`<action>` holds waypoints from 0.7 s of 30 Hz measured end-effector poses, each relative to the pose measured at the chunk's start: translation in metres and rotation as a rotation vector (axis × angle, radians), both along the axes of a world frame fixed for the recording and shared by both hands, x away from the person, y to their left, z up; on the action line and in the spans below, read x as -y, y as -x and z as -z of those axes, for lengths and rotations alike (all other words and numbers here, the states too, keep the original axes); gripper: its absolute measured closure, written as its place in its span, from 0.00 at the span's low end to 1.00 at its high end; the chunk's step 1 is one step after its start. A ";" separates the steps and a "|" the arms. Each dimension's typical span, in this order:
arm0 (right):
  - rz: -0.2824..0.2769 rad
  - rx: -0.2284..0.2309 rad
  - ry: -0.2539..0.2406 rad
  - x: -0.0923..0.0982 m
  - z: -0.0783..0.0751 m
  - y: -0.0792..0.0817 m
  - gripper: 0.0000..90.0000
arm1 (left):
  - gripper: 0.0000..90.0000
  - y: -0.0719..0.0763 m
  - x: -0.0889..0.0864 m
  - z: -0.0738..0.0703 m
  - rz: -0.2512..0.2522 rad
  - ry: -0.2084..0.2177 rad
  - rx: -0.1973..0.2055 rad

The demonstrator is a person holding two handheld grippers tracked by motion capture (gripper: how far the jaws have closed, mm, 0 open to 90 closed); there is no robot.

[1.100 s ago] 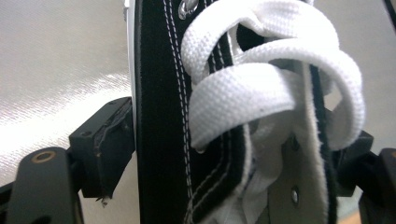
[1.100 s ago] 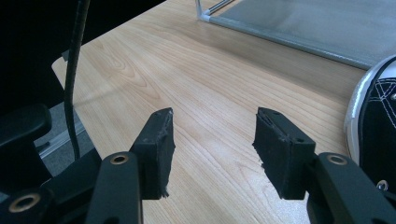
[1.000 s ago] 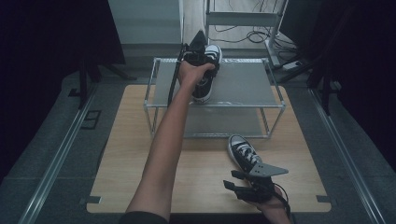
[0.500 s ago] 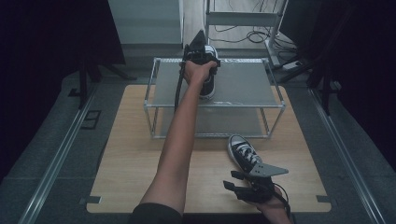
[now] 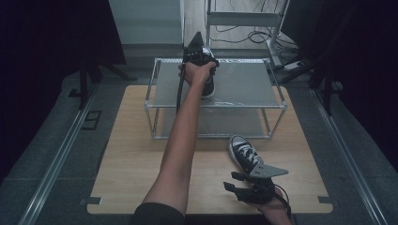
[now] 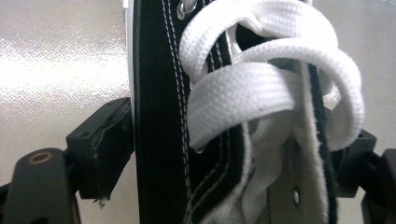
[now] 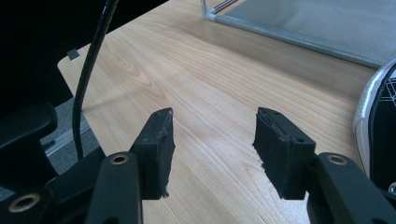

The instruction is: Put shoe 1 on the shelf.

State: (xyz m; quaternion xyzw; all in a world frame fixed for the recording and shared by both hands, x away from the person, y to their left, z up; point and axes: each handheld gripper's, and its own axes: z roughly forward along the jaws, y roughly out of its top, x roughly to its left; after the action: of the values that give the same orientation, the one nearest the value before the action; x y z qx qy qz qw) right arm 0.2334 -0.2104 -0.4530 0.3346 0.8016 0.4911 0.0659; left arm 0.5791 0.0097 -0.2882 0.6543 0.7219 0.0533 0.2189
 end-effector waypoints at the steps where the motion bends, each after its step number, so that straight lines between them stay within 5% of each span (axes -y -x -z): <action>1: -0.001 -0.002 0.001 0.000 0.000 0.000 0.52 | 0.19 0.000 0.000 0.001 -0.001 0.001 -0.003; 14: -0.008 -0.003 0.008 -0.003 0.001 0.001 0.52 | 0.16 0.001 -0.003 0.002 0.000 0.054 0.019; 21: -0.009 -0.004 0.010 -0.003 0.001 0.001 0.52 | 0.16 0.009 -0.007 -0.007 0.015 0.083 0.091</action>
State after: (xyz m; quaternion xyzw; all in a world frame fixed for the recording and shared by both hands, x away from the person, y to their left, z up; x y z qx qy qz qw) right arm 0.2328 -0.2074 -0.4543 0.3318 0.8056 0.4866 0.0638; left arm 0.5699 0.0168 -0.2814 0.6469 0.7078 0.0517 0.2789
